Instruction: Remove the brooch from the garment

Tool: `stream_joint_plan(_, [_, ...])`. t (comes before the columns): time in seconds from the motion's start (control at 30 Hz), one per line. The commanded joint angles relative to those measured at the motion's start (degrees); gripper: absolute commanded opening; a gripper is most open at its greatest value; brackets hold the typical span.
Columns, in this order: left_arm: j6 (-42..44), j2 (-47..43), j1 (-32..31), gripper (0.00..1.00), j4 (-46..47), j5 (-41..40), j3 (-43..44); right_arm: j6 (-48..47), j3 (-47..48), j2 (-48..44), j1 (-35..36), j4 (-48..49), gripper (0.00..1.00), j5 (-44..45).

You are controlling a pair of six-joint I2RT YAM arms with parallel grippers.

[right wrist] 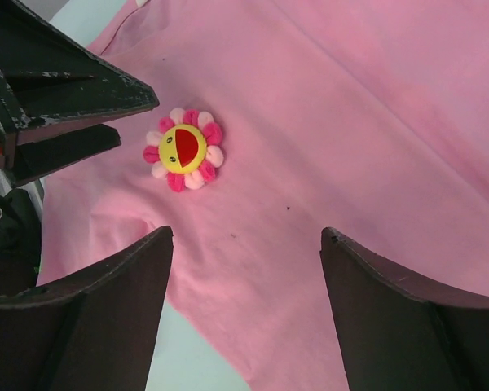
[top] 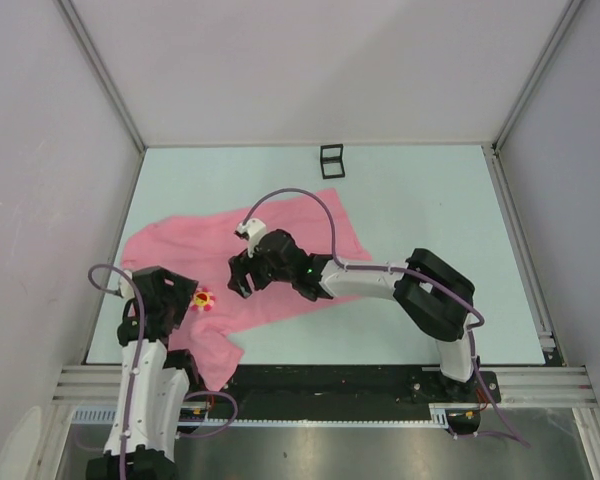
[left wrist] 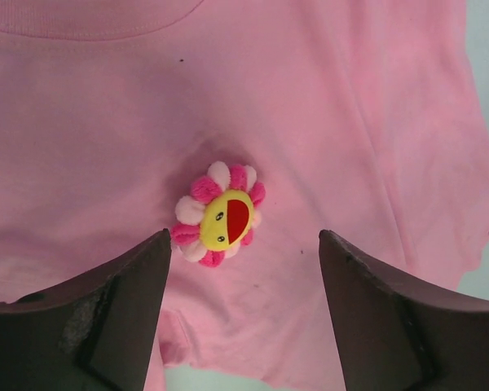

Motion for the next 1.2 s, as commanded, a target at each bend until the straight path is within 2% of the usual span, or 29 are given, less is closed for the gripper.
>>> stream_joint_plan(0.0, [-2.9, -3.9, 1.4, 0.77, 4.1, 0.8, -5.3, -1.9, 3.0, 1.1, 1.3, 2.9, 0.77, -1.7])
stream_joint_plan(0.13, [-5.2, -8.2, 1.4, 0.75, 5.0, 0.6, -8.5, -2.7, 4.0, 2.2, 1.7, 2.3, 0.78, -1.9])
stream_joint_plan(0.27, [-4.6, -8.2, 1.4, 0.74, 5.1, -0.3, -8.9, -3.3, 4.4, 2.4, 1.7, 1.9, 0.78, -1.7])
stream_joint_plan(0.47, [-3.7, -7.7, 1.4, 0.56, 7.1, 0.6, -9.7, -3.4, 4.7, 2.8, 1.7, 1.9, 0.78, -2.0])
stream_joint_plan(0.53, [-3.5, -7.7, 1.4, 0.55, 6.7, 0.6, -9.5, -3.7, 4.9, 3.0, 1.7, 1.5, 0.79, -2.1])
stream_joint_plan(0.67, [-3.0, -7.2, 1.4, 0.47, 6.3, 0.8, -8.9, -3.9, 5.2, 3.0, 1.7, 1.3, 0.79, -2.0])
stream_joint_plan(0.9, [-2.2, -4.7, 1.5, 0.43, 7.3, 1.2, -8.8, -4.1, 5.9, 3.8, 1.7, 0.6, 0.79, -2.1])
stream_joint_plan(1.03, [-0.9, -4.5, 1.4, 0.33, 8.3, 2.0, -8.7, -4.2, 6.6, 4.4, 1.7, 0.0, 0.79, -2.8])
stream_joint_plan(1.1, [-0.4, -4.2, 1.4, 0.24, 8.5, 2.2, -8.1, -5.3, 7.2, 5.1, 2.0, -0.5, 0.81, -3.0])
stream_joint_plan(1.13, [-0.1, -4.1, 1.4, 0.23, 8.1, 1.9, -7.8, -5.7, 7.6, 5.4, 2.2, -0.8, 0.81, -2.0])
stream_joint_plan(1.17, [0.0, -3.7, 1.4, 0.17, 7.5, 1.8, -7.4, -6.4, 8.0, 5.6, 3.0, -1.3, 0.82, -1.3])
